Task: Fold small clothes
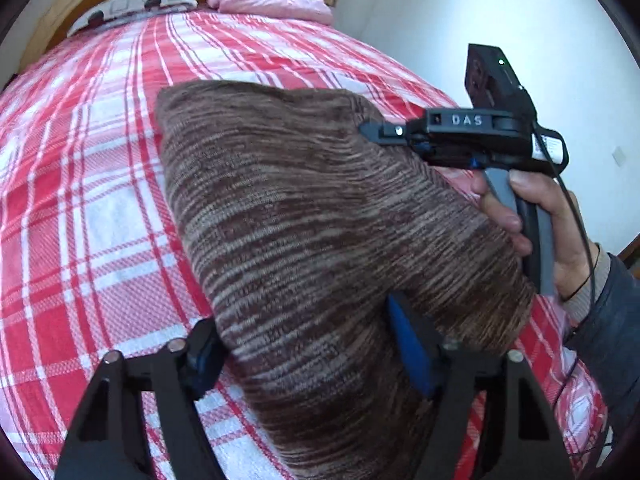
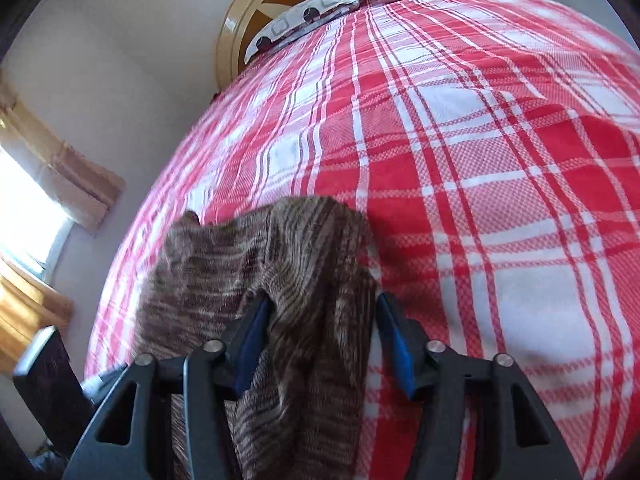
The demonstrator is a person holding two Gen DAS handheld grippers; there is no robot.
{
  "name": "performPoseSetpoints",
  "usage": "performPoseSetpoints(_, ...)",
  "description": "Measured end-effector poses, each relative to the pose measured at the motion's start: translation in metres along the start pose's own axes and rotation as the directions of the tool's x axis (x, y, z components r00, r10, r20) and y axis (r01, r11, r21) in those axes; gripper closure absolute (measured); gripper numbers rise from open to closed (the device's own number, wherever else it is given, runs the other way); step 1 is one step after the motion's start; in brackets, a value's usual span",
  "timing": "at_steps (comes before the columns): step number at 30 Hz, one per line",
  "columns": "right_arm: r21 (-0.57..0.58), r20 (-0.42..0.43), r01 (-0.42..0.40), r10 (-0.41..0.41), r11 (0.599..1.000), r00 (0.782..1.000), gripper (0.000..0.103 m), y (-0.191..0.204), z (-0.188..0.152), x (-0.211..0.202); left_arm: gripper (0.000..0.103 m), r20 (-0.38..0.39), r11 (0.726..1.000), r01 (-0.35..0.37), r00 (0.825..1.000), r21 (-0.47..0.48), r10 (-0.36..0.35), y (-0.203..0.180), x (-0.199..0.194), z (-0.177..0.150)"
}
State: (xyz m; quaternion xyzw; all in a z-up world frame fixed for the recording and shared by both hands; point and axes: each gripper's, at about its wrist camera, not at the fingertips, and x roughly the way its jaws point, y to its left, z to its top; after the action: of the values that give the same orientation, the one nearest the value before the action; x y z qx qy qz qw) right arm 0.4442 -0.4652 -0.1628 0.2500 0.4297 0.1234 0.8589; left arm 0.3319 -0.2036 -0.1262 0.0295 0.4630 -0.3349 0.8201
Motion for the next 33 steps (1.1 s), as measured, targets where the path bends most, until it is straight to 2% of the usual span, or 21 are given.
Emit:
performPoseSetpoints(1,0.004,-0.004,-0.027,0.027,1.0,1.0,0.079,0.0,0.0,0.0,0.036,0.007,1.0,-0.007,1.0,0.007,0.007,-0.001,-0.001,0.0)
performPoseSetpoints(2,0.005,-0.012,-0.055,0.055,0.998,0.998,0.079,0.001,-0.001,0.0,0.042,0.018,1.0,-0.018,1.0,0.013,0.018,-0.003,-0.004,-0.001)
performPoseSetpoints(5,-0.034,0.015,-0.043,0.044,0.998,0.999,0.085,0.01,-0.005,-0.007,0.065,0.065,0.997,-0.059,0.996,0.051,0.056,-0.012,-0.014,-0.001)
performPoseSetpoints(6,-0.04,0.026,-0.042,0.043,0.998,0.999,0.085,0.012,-0.006,-0.008,0.068,0.077,0.996,-0.068,0.995,0.058,0.064,-0.013,-0.018,-0.001)
performPoseSetpoints(10,-0.068,0.094,-0.065,0.071,0.996,0.993,0.086,0.034,-0.01,-0.029,0.071,0.098,0.996,-0.067,0.993,0.055,0.061,-0.018,-0.035,-0.005)
performPoseSetpoints(15,-0.074,0.111,-0.043,0.051,0.996,0.993,0.086,0.057,-0.014,-0.043,0.072,0.139,0.995,-0.083,0.988,0.062,0.074,-0.016,-0.064,-0.016)
performPoseSetpoints(20,-0.095,0.11,-0.073,0.083,0.993,0.99,0.086,0.085,-0.022,-0.048,0.072,0.165,0.99,-0.128,0.979,0.057,0.117,-0.005,-0.093,-0.038)
performPoseSetpoints(27,-0.161,0.081,-0.14,0.154,0.977,0.985,0.086,0.147,-0.04,-0.037,0.072,0.217,0.978,-0.208,0.955,-0.002,0.203,0.016,-0.144,-0.071)
performPoseSetpoints(33,-0.197,0.047,-0.211,0.224,0.957,0.973,0.086,0.204,-0.054,-0.014,0.072,0.251,0.959,-0.274,0.926,-0.067,0.282,0.043,-0.187,-0.1)
